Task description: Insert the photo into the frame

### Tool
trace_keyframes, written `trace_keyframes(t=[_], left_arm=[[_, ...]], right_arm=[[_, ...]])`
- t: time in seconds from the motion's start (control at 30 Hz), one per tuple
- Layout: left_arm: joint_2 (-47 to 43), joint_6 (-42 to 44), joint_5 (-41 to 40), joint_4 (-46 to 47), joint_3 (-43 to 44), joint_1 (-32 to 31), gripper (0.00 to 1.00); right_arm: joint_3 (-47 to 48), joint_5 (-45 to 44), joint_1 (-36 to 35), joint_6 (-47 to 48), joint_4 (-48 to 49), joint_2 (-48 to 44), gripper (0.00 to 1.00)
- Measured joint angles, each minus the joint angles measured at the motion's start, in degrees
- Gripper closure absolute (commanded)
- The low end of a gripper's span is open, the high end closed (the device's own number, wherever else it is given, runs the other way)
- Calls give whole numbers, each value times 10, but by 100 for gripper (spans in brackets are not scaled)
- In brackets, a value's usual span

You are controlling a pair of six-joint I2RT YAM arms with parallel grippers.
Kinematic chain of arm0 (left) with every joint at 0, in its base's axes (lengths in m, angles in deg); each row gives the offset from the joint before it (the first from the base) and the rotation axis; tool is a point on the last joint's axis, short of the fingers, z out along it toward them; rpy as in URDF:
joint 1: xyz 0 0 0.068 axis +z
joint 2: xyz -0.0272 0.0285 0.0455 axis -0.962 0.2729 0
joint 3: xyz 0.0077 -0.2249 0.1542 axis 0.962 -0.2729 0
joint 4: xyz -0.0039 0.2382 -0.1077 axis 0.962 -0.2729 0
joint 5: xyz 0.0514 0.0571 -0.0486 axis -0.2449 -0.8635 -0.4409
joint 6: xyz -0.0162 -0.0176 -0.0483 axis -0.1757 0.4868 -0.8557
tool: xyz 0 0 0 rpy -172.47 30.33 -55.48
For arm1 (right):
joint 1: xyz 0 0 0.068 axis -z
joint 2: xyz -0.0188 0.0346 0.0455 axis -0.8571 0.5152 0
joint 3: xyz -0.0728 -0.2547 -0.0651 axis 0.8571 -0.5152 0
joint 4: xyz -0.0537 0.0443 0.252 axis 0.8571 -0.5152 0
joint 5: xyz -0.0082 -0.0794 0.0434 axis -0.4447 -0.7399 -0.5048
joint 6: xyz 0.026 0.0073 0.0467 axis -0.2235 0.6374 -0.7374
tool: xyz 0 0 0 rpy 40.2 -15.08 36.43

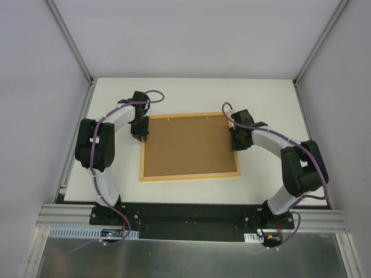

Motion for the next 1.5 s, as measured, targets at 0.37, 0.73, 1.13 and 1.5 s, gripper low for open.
trace_keyframes(t=[0.37,0.73,1.13,1.5], left_arm=[[-4,-5,2,-7,19,-1,37],[-170,-50,-46,-6,1,-110,34],[-311,-73,-184,132,-191,-541,23],[-82,36,-408,214,-104,-750,19]], right_arm=[[3,3,0,-12,-10,0,97],[28,0,0,-32,-58,0,99],[88,-13,-2,-57,-135,1,99],[114,-20,-11,-78,-182,0,99]])
